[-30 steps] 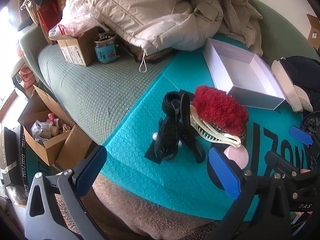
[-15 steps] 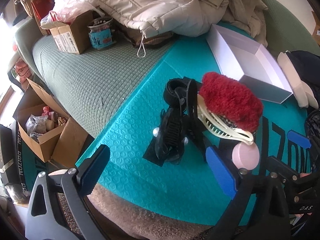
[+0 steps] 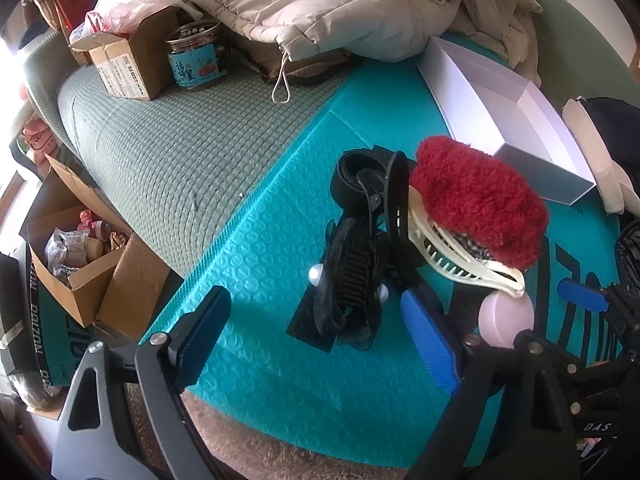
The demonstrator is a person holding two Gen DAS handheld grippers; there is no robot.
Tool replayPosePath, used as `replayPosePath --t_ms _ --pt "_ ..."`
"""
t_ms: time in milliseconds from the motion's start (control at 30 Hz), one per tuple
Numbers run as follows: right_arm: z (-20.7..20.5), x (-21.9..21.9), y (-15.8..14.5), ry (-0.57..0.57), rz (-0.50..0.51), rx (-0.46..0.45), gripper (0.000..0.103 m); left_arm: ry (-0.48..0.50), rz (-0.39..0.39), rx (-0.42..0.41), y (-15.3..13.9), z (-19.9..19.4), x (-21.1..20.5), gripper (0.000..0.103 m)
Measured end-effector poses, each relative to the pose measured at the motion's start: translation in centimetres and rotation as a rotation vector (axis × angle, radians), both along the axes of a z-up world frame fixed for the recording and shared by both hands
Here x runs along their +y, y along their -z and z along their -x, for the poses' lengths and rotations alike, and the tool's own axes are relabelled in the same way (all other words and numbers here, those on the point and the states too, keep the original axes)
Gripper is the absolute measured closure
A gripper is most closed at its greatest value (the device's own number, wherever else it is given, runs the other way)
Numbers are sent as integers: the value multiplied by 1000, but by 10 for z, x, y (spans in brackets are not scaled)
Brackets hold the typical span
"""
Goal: Organize objects
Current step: 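Grasp the black butterfly hair clip with left tool while right grasps pink compact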
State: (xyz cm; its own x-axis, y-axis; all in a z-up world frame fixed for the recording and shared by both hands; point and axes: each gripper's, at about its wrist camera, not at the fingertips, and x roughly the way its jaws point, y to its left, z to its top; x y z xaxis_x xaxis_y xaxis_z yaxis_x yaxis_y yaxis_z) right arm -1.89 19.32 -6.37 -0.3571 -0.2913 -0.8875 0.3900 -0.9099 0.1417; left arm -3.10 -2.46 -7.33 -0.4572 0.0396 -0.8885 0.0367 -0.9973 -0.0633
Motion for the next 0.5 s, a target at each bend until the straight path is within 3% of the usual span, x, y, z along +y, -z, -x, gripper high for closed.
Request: replayPosePath --t_ms 167,267,500 --pt "1 -6 4 -26 7 -12 13 11 14 3 3 4 3 23" --pt "0 -9 6 -45 8 -20 25 17 10 7 4 7 3 25" --pt "-1 -15 11 -88 20 -31 31 24 14 14 6 8 3 44"
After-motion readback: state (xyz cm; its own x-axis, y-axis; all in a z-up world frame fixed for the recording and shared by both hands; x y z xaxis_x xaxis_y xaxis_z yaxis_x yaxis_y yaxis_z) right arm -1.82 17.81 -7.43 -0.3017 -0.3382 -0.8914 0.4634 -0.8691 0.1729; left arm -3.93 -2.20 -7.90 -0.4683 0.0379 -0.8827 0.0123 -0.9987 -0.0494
